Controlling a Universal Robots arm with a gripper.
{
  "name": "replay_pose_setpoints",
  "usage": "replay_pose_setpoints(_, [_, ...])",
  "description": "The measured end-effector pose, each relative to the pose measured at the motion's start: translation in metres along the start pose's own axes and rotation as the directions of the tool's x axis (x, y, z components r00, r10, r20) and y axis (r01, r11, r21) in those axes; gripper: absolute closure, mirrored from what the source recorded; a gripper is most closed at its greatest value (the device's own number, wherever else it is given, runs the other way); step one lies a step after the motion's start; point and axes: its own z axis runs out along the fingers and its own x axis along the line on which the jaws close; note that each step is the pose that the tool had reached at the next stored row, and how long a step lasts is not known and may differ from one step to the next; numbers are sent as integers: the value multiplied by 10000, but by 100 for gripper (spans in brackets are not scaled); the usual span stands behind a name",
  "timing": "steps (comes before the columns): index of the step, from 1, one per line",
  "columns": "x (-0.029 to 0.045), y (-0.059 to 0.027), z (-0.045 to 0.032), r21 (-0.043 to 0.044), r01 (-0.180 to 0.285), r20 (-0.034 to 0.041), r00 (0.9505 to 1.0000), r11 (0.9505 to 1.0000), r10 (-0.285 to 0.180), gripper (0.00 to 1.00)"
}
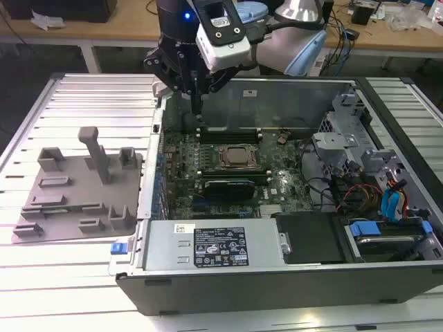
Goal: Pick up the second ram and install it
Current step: 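Reach for the second ram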
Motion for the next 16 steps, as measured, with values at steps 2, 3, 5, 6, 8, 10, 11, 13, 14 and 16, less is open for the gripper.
replay_pose_setpoints(2, [121,-9,-3,0,-1,7,10000,10000,1,92])
replay_pose_setpoints(3, [273,-20,-7,-2,-1,17,10000,10000,1,92])
replay_pose_setpoints(5, [437,-33,-8,-11,-1,18,10000,10000,1,92])
replay_pose_setpoints(6, [530,-40,-8,-13,1,18,10000,10000,-1,92])
replay_pose_setpoints(8, [638,-48,-8,-14,0,20,10000,10000,0,92])
replay_pose_setpoints(10, [829,-62,-13,-14,0,29,10000,10000,0,92])
replay_pose_setpoints(11, [871,-65,-14,-15,2,33,10000,10000,-2,92])
replay_pose_setpoints(13, [948,-71,-16,-16,-1,40,10000,10000,1,92])
replay_pose_setpoints(14, [979,-73,-17,-16,1,43,10000,10000,-1,92])
replay_pose_setpoints(16, [1084,-81,-19,-17,1,51,10000,10000,-1,92])
